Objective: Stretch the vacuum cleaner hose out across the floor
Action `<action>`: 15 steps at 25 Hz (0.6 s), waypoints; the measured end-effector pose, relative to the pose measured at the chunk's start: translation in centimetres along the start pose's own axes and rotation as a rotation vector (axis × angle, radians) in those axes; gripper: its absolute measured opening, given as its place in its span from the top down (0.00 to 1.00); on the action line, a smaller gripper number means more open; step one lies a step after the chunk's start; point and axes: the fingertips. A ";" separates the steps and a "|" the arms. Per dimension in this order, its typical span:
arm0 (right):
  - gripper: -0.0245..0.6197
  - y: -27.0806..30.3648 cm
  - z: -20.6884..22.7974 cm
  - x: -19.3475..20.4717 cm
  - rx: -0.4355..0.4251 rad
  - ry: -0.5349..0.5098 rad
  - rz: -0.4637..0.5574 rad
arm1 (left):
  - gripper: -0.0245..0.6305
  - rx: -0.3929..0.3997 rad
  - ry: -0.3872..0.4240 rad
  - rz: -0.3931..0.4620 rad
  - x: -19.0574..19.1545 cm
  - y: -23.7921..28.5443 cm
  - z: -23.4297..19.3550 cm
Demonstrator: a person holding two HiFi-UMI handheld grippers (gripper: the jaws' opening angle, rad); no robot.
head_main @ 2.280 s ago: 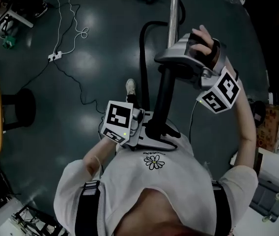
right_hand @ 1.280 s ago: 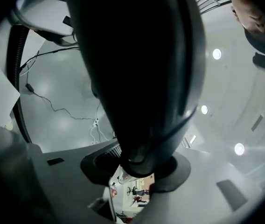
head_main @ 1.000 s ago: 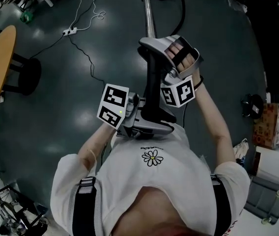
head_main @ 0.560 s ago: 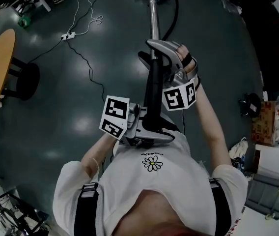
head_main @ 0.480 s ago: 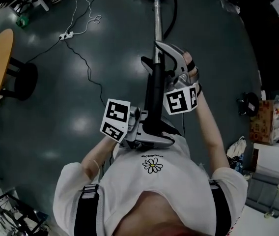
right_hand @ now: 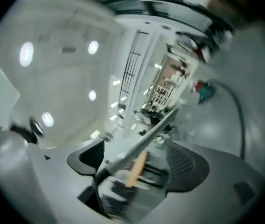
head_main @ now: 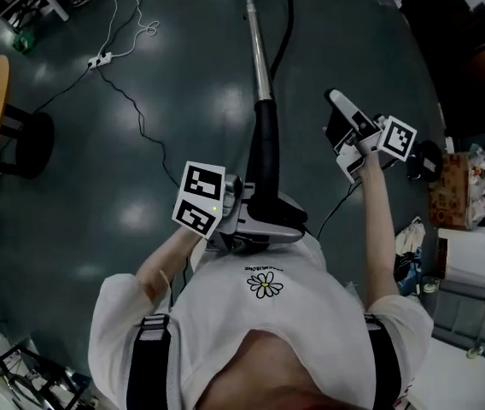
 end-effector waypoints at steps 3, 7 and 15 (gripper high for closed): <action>0.30 1.1 -2.9 0.8 -0.318 0.453 -0.034 | 0.78 -0.017 0.033 -0.023 0.8 2.9 0.0; 0.30 0.8 -5.8 3.5 -0.409 0.582 -0.267 | 0.78 -0.037 0.091 -0.147 3.5 8.7 0.2; 0.44 -10.1 -15.0 3.6 -0.518 0.274 -0.437 | 0.77 -0.134 0.308 -0.301 9.4 23.8 -4.9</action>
Point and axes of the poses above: the fingertips, and each gripper's own axes: y forward along the fingers, z to its right, x out of its underside, and after that the axes turned 4 degrees about -x, right-handed
